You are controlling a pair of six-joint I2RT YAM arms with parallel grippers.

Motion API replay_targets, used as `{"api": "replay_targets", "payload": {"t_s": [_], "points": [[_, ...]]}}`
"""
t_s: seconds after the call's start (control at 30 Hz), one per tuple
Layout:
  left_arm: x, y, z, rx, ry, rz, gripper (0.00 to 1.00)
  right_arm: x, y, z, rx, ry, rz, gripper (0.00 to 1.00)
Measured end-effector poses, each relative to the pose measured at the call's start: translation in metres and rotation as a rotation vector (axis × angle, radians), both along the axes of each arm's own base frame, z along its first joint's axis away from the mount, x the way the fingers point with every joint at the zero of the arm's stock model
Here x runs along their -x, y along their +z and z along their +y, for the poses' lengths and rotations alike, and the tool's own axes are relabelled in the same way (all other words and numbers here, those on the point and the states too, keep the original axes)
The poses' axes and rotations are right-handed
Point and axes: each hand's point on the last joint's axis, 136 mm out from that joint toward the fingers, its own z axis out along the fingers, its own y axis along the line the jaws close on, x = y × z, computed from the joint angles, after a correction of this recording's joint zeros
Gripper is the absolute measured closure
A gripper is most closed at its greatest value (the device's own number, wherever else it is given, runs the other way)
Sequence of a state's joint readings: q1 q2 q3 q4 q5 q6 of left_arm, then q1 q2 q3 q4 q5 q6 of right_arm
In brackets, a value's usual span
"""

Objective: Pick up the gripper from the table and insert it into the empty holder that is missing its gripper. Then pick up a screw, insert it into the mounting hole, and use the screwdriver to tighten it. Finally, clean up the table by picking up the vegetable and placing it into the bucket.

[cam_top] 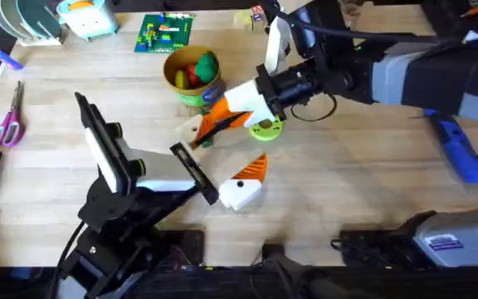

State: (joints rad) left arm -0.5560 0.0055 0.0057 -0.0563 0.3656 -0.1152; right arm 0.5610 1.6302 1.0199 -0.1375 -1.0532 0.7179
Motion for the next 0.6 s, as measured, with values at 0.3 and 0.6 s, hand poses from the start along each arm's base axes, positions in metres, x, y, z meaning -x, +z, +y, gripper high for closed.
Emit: {"api": "replay_targets", "payload": {"t_s": [0.3, 0.6], "points": [[-0.0022, -0.0001, 0.0019, -0.003, 0.015, -0.003, 0.009, -0.001, 0.0004, 0.0044, -0.011, 0.016, -0.077, 0.993], [-0.0042, -0.0005, 0.0036, 0.002, 0.029, 0.006, 0.009, -0.0008, -0.0023, 0.0066, 0.001, 0.017, -0.103, 0.993]]}}
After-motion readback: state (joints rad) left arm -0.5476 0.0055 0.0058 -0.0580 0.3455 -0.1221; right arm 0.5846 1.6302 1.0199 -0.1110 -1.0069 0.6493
